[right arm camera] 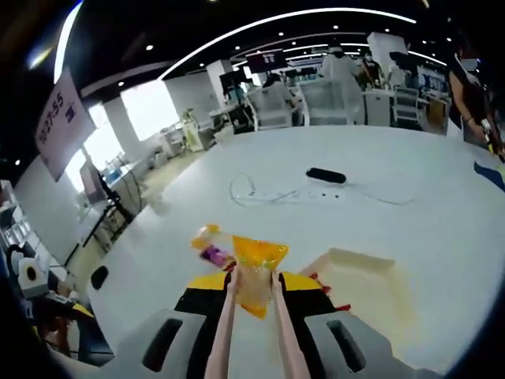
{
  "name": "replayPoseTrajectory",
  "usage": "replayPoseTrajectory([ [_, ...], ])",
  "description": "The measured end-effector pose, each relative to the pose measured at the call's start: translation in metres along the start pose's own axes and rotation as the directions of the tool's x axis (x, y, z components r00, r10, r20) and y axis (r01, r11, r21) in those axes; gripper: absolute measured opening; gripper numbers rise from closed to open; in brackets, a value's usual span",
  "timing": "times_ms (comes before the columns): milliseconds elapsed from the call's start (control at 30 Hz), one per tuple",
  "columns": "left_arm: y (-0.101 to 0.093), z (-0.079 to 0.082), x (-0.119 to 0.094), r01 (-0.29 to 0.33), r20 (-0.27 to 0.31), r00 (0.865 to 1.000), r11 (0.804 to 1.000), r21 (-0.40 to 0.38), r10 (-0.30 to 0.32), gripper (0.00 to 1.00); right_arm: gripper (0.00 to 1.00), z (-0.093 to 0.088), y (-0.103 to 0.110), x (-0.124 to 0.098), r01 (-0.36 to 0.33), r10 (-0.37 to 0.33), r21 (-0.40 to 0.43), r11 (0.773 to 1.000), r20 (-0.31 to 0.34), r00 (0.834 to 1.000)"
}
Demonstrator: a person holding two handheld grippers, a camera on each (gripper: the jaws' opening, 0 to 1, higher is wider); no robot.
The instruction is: Place the target food into the container with the food tongs after gripping and lifting it, then release it inside without dropping or visibly crushing the food.
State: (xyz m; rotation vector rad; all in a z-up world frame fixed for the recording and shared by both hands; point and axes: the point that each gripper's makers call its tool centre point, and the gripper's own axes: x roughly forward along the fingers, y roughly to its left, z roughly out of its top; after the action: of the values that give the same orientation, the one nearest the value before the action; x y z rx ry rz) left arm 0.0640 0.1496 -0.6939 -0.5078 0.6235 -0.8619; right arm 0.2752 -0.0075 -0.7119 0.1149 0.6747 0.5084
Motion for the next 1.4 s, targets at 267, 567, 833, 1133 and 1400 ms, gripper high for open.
replayPoseTrajectory([
  [267,-0.001,0.001,0.001,0.001,0.005,1.000,1.000,0.003,-0.001,0.87,0.23,0.002,-0.010,-0.005,0.015,-0.015,0.002,1.000,0.006,1.000],
  [567,0.000,-0.002,0.000,-0.004,0.009,1.000,1.000,-0.004,0.004,0.86,0.23,0.005,-0.018,-0.010,0.032,-0.032,0.008,0.999,0.013,0.999],
  [833,-0.001,-0.004,0.001,-0.002,0.009,1.000,1.000,-0.009,0.002,0.86,0.23,0.001,-0.025,-0.015,0.045,-0.045,0.013,0.999,0.009,0.999],
  [1133,0.000,-0.005,0.002,-0.001,0.006,1.000,1.000,-0.012,0.001,0.86,0.23,-0.001,-0.036,-0.019,0.061,-0.061,-0.001,0.998,-0.002,0.998],
  [1400,0.001,-0.006,0.002,-0.002,0.004,1.000,1.000,-0.014,0.002,0.86,0.23,0.000,-0.049,-0.024,0.078,-0.078,-0.001,0.997,-0.003,0.997],
])
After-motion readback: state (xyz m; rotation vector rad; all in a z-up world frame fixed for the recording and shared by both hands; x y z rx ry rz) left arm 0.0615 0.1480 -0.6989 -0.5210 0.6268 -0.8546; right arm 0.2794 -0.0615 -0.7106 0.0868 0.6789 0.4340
